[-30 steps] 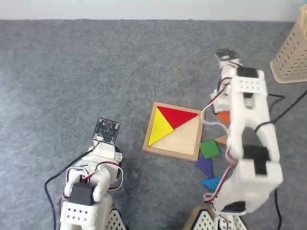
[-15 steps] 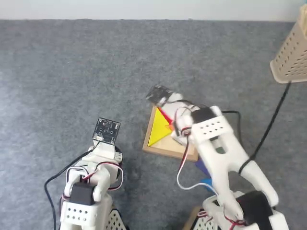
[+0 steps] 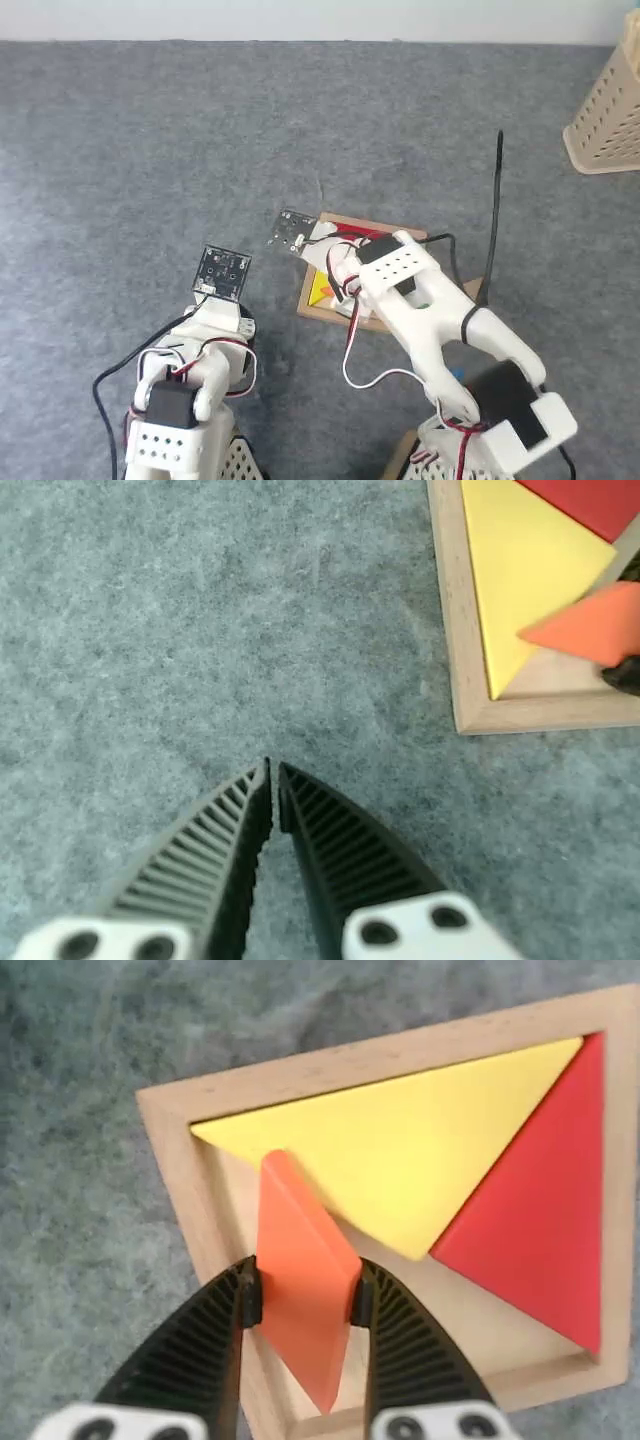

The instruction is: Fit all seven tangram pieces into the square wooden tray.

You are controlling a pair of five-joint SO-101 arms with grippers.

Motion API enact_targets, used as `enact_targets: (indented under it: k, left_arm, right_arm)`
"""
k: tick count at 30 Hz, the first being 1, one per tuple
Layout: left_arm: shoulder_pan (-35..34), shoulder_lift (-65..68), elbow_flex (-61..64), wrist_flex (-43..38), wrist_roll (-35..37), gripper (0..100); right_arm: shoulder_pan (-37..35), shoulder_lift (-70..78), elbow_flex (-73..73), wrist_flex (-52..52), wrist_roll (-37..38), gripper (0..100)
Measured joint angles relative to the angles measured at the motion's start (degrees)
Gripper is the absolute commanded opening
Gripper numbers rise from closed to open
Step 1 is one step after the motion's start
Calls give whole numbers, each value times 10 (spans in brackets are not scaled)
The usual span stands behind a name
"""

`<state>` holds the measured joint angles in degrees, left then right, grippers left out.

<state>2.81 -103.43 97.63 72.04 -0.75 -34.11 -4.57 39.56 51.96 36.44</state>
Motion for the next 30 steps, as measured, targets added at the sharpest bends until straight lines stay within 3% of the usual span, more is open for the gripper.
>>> enact_targets:
  k: [6, 21, 26, 30]
  left_arm:
    - [0, 0, 0, 0, 0, 12]
    - [0, 0, 0, 0, 0, 12]
    - [0, 0, 0, 0, 0, 12]
    - [0, 0, 0, 0, 0, 12]
  right_arm:
    - [0, 4, 0, 9, 33, 112]
    - [0, 4, -3, 24, 35, 125]
    - [0, 4, -4, 39, 33, 212]
    - [-3, 4, -11, 40, 30, 221]
